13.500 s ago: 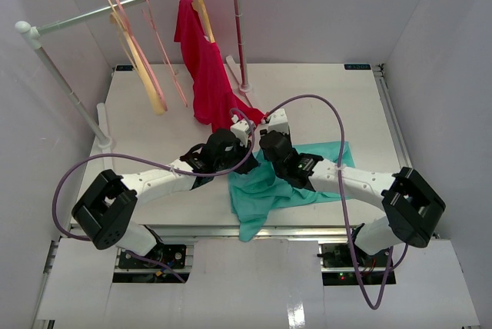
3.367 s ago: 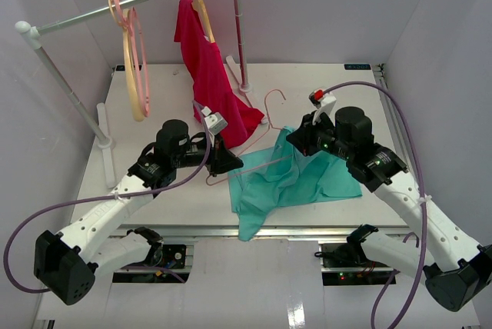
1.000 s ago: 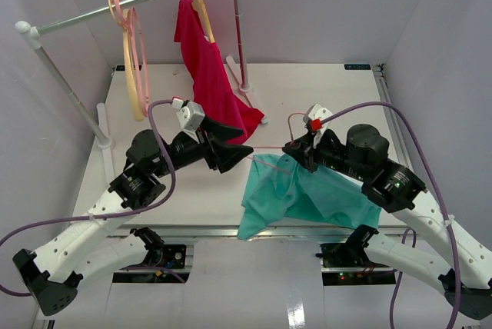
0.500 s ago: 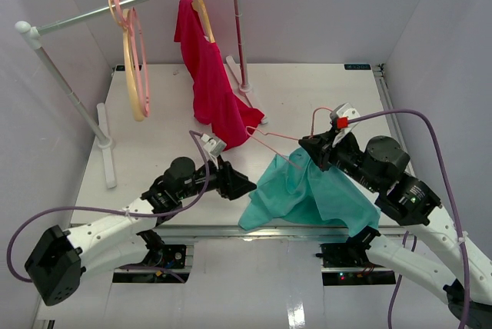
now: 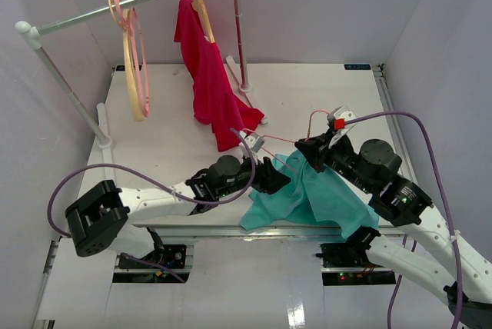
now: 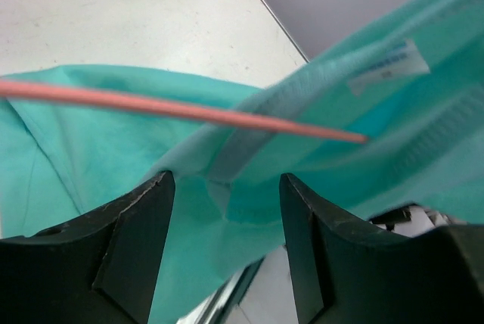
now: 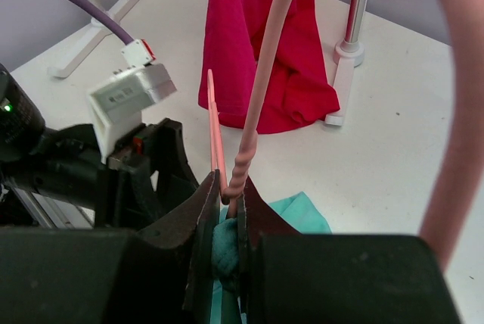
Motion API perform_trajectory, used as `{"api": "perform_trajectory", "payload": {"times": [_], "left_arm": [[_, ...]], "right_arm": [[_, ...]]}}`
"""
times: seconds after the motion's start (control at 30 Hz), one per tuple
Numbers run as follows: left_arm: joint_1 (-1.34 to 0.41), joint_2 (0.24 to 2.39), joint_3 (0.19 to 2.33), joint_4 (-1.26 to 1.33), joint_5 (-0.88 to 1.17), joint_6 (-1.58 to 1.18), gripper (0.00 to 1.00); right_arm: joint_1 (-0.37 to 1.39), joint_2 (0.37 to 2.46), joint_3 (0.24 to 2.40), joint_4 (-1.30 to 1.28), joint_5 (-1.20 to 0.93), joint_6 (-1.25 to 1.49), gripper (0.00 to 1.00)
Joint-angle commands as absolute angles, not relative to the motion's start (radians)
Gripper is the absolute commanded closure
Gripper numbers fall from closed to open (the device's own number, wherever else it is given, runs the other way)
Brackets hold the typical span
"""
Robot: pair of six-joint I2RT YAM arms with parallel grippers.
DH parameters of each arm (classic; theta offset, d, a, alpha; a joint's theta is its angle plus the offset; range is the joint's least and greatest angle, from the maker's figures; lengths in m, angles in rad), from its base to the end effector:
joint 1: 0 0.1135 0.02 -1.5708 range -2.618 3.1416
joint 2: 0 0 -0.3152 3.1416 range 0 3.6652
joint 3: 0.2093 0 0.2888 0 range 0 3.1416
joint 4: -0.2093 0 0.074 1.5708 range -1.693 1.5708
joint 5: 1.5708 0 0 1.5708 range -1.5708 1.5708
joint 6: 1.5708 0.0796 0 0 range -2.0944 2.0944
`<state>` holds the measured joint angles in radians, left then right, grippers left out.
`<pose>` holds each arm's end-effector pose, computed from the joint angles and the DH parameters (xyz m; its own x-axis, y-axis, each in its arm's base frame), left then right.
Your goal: Place the t-shirt on the hanger
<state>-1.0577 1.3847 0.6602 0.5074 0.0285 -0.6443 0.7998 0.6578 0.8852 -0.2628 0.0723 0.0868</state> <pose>0.1762 -0.3173 0.2479 -0.6158 -0.1301 -0.7771 0.6437 0.4856 -0.5914 0.1334 0.1291 0.4229 -0.0822 0.0395 -0.9958 -0.6604 0.7462 0.0841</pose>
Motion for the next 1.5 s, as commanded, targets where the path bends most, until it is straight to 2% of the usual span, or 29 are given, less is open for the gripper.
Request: {"api": "perform_trajectory", "payload": {"times": [0.0, 0.13, 0.23, 0.33, 0.37, 0.5, 0.6, 0.73, 0.87, 1.07, 1.4, 1.47], "left_arm": [[-1.125, 1.458, 0.787, 0.453, -0.176, -0.644, 0.33], [-1.146, 1.495, 0.814, 0.384, -0.311, -0.671, 0.41], [-1.147, 1.498, 0.808, 0.366, -0.382, -0.688, 0.63], [-1.147, 1.492, 0.796, 0.337, -0.419, -0.696, 0.95], [-1.147, 1.484, 0.793, 0.314, -0.433, -0.699, 1.00], [-1.147, 1.403, 0.773, 0.205, -0.492, -0.706, 1.00], [-1.137, 1.247, 0.749, 0.127, -0.525, -0.681, 1.00], [-1.019, 1.093, 0.762, -0.003, -0.413, -0.660, 1.00], [-0.872, 1.029, 0.835, -0.135, -0.289, -0.643, 1.00], [-0.781, 1.022, 0.965, -0.288, -0.239, -0.584, 1.00], [-0.663, 1.046, 1.057, -0.354, -0.103, -0.529, 1.00], [-0.663, 1.057, 1.066, -0.348, -0.016, -0.498, 1.00]], "right_arm": [[0.801, 0.639, 0.884, -0.161, 0.070, 0.112, 0.92], [0.802, 0.628, 0.872, -0.159, 0.070, 0.107, 0.92], [0.802, 0.619, 0.871, -0.167, 0.078, 0.101, 0.92], [0.802, 0.591, 0.864, -0.173, 0.081, 0.101, 0.92], [0.802, 0.585, 0.864, -0.179, 0.085, 0.101, 0.92], [0.802, 0.567, 0.869, -0.220, 0.124, 0.087, 0.92], [0.802, 0.550, 0.865, -0.250, 0.153, 0.056, 0.92], [0.801, 0.510, 0.841, -0.249, 0.085, 0.009, 0.92], [0.801, 0.446, 0.830, -0.249, 0.028, -0.032, 0.92], [0.801, 0.390, 0.844, -0.250, 0.002, -0.067, 0.92], [0.801, 0.375, 0.884, -0.340, -0.006, -0.109, 0.92], [0.800, 0.386, 0.879, -0.346, 0.024, -0.112, 0.92]]}}
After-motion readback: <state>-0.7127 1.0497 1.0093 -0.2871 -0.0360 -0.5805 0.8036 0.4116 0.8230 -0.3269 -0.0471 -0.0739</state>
